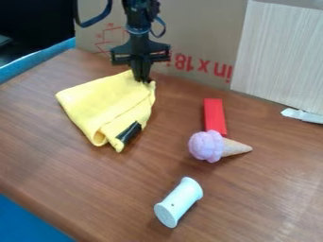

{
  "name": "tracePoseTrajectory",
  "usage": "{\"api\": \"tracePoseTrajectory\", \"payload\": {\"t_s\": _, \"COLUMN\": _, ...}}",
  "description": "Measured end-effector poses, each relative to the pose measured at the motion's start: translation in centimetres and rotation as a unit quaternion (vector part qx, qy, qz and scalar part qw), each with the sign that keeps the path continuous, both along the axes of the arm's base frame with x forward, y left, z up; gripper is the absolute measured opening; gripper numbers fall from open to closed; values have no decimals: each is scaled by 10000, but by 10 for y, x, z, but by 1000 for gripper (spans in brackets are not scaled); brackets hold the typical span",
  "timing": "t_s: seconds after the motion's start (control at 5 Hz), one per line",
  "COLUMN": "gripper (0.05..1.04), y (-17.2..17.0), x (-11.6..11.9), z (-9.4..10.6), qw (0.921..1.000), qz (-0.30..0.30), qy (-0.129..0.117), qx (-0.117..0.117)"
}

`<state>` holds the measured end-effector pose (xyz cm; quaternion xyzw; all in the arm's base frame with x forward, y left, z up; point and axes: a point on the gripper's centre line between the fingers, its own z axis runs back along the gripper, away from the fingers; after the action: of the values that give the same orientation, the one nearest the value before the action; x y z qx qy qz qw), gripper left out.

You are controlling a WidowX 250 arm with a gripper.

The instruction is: Unfold cloth from top to bottom left

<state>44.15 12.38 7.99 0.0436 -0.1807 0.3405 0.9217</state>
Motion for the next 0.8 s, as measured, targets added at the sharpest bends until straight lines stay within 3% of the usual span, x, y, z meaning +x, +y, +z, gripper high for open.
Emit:
{"api": "tracePoseTrajectory", "payload": {"t_s": 0.2, "gripper": 50, "y": -1, "x": -2, "z": -3, "qw": 10000, "qz": -15, "qy": 17, "qx": -52}}
{"api": "tracePoseTrajectory", "payload": {"t_s": 0.4, "gripper": 50, "y": -3, "x": -8, "z": 2, "qw": 9995, "qz": -186, "qy": -17, "qx": -250}}
{"api": "tracePoseTrajectory", "payload": {"t_s": 0.8, "gripper": 49, "y": -3, "x": -40, "z": 33, "qw": 9924, "qz": -771, "qy": -616, "qx": -732}}
